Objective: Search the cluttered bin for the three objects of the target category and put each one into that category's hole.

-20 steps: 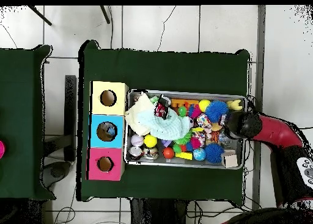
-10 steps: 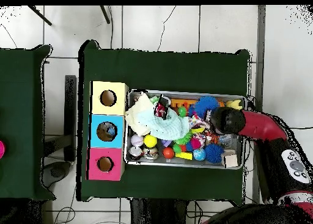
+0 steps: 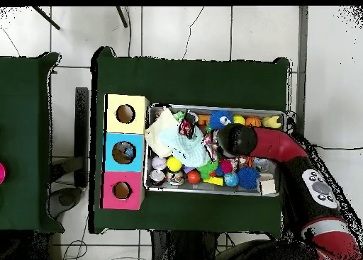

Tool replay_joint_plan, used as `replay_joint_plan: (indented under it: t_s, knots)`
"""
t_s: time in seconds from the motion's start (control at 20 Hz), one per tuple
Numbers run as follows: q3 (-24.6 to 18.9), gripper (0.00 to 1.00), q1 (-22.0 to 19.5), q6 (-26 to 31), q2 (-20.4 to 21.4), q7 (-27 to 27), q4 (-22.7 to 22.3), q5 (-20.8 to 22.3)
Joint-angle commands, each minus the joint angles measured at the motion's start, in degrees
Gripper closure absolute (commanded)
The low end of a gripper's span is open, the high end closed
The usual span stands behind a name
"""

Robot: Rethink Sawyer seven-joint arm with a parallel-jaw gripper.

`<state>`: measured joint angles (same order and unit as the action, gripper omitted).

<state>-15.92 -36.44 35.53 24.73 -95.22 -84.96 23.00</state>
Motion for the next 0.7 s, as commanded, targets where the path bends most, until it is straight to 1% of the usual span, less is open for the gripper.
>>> replay_joint_plan:
  t_s: [0.05, 0.3, 0.45, 0.55, 0.7]
  knots:
    - [1.70, 1.00, 0.79, -3.12, 0.21, -13.23, -7.70, -4.20]
    - [2.50, 1.00, 0.53, -3.01, 0.42, -11.05, -7.47, -5.43]
    - [3.30, 1.00, -0.06, -2.11, 1.89, -9.35, -7.64, -5.68]
    - [3.66, 1.00, -1.28, 0.34, 3.16, -6.92, -7.39, -5.61]
    - [3.04, 1.00, -4.73, 3.82, 4.35, -1.31, -6.25, -5.17]
